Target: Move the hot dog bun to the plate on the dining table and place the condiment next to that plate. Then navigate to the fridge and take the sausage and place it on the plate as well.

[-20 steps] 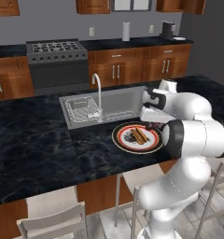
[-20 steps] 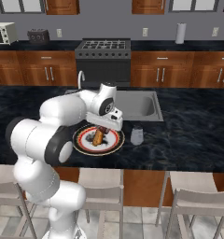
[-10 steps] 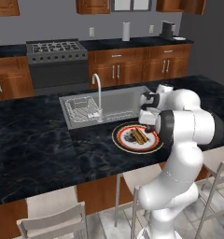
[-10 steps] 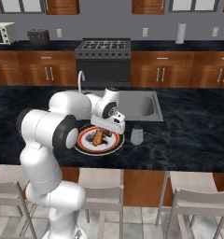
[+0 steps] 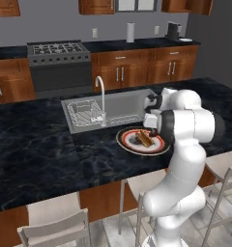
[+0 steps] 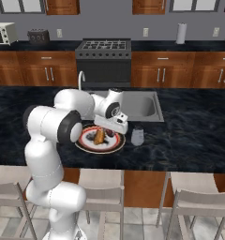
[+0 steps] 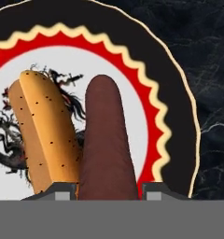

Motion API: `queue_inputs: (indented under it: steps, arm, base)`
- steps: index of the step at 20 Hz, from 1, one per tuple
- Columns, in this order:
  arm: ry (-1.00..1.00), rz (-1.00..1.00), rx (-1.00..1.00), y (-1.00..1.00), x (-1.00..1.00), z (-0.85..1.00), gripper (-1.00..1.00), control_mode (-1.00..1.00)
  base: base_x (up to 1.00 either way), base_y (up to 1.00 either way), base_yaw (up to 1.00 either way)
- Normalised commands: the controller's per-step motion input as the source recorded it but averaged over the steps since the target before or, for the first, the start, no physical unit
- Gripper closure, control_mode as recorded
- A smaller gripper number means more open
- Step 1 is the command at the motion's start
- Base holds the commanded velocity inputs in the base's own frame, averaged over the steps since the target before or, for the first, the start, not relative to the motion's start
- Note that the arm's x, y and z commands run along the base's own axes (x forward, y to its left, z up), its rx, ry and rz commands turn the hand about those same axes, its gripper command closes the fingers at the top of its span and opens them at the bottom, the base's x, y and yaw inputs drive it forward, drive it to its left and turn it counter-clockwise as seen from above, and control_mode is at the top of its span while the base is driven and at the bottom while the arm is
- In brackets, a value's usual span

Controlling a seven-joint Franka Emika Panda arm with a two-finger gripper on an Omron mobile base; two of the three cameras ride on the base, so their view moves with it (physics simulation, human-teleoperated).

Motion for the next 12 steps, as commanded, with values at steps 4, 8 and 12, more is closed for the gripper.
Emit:
queue_inputs:
  steps: [4, 8, 12]
  arm:
    - [0.00, 0.00, 0.00, -0.02, 0.04, -0.35, 1.00, -1.00]
    - [0.00, 0.00, -0.05, 0.10, -0.04, -0.45, 1.00, -1.00]
    - [0.00, 0.00, -0.08, 0.33, -0.15, -0.45, -1.00, -1.00]
  base:
    - [0.00, 0.00, 0.00]
    - [0.00, 0.00, 0.00]
    - [0.00, 0.00, 0.00]
